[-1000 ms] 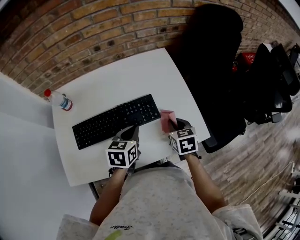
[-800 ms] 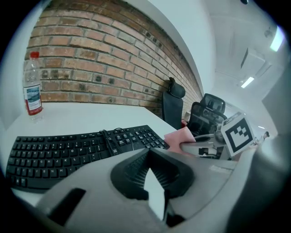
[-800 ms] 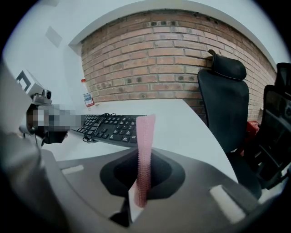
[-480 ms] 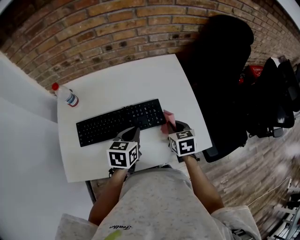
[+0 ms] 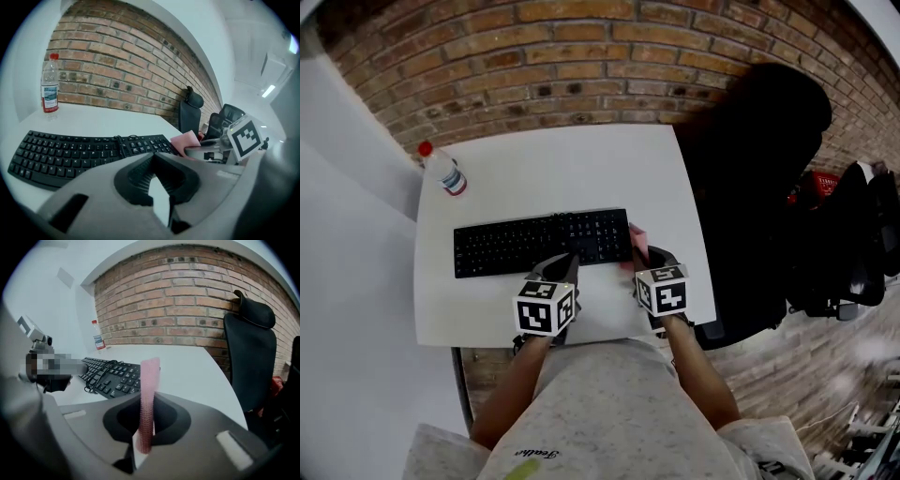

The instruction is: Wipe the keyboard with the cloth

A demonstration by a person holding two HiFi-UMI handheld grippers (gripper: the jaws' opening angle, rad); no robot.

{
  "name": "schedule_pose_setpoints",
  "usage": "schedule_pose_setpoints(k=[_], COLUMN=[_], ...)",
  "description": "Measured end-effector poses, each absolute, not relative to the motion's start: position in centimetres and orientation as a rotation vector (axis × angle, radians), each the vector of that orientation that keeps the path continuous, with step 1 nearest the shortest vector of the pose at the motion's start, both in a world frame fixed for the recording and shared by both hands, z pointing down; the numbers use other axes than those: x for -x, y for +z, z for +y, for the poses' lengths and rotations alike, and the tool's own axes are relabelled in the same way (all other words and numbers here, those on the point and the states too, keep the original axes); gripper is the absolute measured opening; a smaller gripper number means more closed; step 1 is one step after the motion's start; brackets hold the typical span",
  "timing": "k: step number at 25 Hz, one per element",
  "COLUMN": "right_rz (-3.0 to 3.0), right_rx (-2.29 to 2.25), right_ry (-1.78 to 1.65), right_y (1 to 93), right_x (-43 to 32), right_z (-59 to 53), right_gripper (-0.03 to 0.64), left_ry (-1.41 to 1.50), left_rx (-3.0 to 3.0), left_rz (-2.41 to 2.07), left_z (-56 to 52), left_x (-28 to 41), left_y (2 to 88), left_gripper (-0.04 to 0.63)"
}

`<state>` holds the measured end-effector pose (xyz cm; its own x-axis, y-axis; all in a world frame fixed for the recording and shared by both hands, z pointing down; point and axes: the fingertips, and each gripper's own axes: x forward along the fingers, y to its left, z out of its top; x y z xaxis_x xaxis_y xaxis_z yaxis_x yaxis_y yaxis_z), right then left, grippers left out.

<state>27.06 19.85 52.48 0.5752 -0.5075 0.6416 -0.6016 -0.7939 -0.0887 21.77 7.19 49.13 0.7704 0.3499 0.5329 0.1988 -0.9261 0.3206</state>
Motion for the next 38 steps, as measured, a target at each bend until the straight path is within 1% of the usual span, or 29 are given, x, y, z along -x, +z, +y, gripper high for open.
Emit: schedule_pose_setpoints(k=[27,38], right_rz=[-1.265,-1.331], right_rx=[-2.507,-2.413], right_ry=[0.993,0.946], right_y=[51.7,51.7], right_x=[-33.0,-34.5], right_z=[17.7,17.5], right_gripper=[0.024,0.023], left_ry=[0.866,0.812], left_rx=[-2.684,-2.680], left_rz=[0.013,-0.093], left_z=[3.5,2.8], left_x=[-22.7,-22.4], left_y=[50.6,49.7], left_gripper=[-0.003,-0.003])
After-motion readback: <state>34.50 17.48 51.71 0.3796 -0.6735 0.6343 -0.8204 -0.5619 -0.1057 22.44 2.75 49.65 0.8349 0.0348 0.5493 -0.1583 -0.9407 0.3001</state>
